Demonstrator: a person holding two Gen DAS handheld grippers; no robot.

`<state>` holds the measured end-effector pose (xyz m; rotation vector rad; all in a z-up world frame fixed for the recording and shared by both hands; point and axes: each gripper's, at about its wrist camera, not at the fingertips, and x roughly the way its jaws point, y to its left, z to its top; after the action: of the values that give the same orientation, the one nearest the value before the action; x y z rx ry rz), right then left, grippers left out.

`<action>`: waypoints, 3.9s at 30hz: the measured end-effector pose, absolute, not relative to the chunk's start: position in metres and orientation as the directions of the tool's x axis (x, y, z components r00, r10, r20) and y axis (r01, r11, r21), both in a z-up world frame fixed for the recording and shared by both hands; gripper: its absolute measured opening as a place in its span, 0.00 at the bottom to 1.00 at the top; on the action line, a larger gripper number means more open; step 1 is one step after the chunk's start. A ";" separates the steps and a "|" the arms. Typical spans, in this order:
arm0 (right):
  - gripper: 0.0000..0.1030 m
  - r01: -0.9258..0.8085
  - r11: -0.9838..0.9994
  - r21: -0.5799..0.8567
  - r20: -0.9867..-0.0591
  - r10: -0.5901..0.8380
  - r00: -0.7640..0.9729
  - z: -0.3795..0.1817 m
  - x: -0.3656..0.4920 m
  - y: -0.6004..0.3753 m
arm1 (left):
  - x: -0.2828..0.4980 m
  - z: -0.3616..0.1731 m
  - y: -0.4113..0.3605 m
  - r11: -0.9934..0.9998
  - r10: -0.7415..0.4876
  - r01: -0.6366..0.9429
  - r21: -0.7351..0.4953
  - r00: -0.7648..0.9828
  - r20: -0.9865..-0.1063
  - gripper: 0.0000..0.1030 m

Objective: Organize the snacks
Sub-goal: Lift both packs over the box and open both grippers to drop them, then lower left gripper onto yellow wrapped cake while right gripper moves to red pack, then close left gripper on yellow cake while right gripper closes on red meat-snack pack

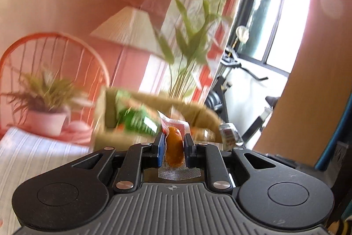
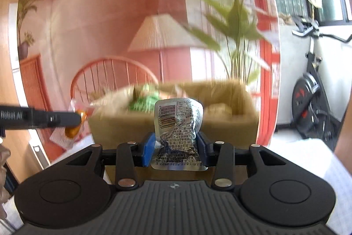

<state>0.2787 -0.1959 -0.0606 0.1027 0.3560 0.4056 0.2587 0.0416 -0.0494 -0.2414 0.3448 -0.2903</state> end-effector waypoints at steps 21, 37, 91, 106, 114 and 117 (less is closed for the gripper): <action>0.58 -0.336 0.930 0.150 -0.409 0.368 0.835 -0.067 0.386 -0.200 | 0.356 -0.045 0.016 0.982 -0.186 0.154 -0.108 0.871 -0.454 0.50; 0.58 -0.360 0.915 0.183 -0.369 0.403 0.838 -0.056 0.302 -0.221 | 0.279 -0.036 0.024 0.977 -0.210 0.171 -0.129 0.888 -0.410 0.53; 0.58 -0.240 0.942 0.233 -0.677 0.334 0.655 -0.197 0.256 -0.241 | 0.227 -0.246 0.040 0.979 -0.198 0.089 -0.185 0.647 -0.736 0.32; 0.59 -0.203 0.963 0.178 -0.742 0.267 0.615 -0.226 0.285 -0.203 | 0.222 -0.246 0.070 0.965 -0.205 0.022 -0.263 0.691 -0.693 0.33; 0.47 -0.236 0.971 0.046 -0.715 0.197 0.671 -0.234 0.272 -0.181 | 0.222 -0.246 0.074 0.955 -0.220 0.009 -0.298 0.693 -0.687 0.32; 0.44 -0.250 0.966 0.067 -0.707 0.223 0.672 -0.230 0.265 -0.182 | 0.220 -0.238 0.075 0.954 -0.219 0.016 -0.298 0.714 -0.665 0.32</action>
<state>0.2648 -0.1821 -0.2296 -0.0361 0.7908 0.2659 0.2205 0.0752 -0.2377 -0.2811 0.7672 -0.1322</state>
